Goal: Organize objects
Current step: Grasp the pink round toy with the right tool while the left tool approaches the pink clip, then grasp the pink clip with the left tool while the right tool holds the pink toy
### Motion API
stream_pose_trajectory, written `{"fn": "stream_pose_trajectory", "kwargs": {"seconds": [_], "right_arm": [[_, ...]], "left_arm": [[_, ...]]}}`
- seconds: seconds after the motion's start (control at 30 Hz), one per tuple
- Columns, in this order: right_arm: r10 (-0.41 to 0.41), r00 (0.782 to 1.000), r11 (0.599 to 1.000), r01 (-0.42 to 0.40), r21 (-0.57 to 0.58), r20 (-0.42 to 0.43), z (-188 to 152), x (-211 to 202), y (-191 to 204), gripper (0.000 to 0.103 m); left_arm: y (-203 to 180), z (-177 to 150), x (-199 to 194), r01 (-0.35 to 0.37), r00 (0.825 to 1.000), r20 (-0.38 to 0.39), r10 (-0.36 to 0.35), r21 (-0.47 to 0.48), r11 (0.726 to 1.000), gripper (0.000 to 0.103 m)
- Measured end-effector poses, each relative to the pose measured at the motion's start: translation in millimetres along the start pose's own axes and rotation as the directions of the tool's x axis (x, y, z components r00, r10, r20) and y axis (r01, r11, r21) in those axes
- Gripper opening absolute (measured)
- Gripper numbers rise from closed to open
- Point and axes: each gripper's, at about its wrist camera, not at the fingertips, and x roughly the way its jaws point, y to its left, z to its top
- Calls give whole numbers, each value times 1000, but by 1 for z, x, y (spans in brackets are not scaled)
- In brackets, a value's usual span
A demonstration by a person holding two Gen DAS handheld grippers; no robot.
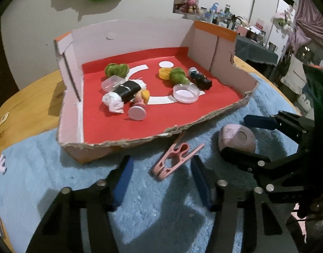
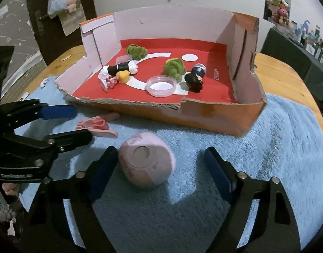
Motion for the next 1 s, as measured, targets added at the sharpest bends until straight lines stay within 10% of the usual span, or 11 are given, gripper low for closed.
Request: {"fn": "stream_pose_trajectory", "kwargs": {"seconds": [0.33,0.67,1.0], "right_arm": [[28,1000,999,-29,-34,-9,1,2,8,49],[39,999,999,-39,-12,-8,-2,0,8,49],[65,998,998,-65,4,-7,-7,-6,10,48]], "left_arm": [[-17,0,9,-1,1000,-2,1,110,994,40],[-26,-7,2,54,998,6,-55,157,986,18],[-23,-10,-13,78,995,46,-83,97,992,17]]}}
